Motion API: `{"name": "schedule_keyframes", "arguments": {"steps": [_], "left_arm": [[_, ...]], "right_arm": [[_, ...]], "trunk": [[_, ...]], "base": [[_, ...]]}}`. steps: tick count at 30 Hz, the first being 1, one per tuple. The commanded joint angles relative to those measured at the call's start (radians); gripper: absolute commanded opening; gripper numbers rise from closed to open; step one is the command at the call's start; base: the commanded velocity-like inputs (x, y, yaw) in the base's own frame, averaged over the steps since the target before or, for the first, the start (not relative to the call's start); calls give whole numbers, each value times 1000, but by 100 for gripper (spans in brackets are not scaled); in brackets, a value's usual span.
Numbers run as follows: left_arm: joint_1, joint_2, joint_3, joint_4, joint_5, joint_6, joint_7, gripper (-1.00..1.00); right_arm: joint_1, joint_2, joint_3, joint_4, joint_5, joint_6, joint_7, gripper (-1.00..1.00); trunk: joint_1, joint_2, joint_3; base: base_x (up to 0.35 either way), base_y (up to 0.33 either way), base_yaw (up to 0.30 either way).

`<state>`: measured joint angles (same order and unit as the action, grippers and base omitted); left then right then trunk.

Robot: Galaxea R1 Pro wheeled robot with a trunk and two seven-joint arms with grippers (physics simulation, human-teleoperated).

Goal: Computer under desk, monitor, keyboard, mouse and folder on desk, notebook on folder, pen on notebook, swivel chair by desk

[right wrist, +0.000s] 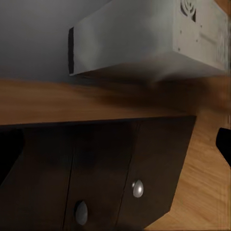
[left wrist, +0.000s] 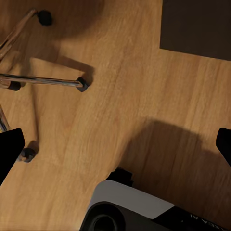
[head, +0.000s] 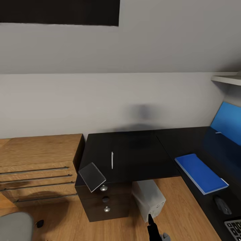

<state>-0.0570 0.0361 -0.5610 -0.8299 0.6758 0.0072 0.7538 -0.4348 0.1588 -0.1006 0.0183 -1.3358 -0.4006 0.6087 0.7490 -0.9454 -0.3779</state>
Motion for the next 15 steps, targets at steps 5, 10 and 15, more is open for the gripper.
{"name": "schedule_keyframes", "arguments": {"steps": [5,10,15], "left_arm": [[-1,1,-8,5,6,-29,6,100],[-1,0,-37,6,-7,-42,-1,100],[-1,0,-90,8,-12,-46,-2,100]], "right_arm": [[-1,0,-7,1,1,-11,-28,100],[-1,0,-8,-1,1,-18,-42,100],[-1,-2,-9,-3,2,-37,-44,100]], "trunk": [[0,-1,4],[0,-1,10],[0,-1,14]], "base": [[0,0,151],[0,0,162],[-29,0,108]]}}
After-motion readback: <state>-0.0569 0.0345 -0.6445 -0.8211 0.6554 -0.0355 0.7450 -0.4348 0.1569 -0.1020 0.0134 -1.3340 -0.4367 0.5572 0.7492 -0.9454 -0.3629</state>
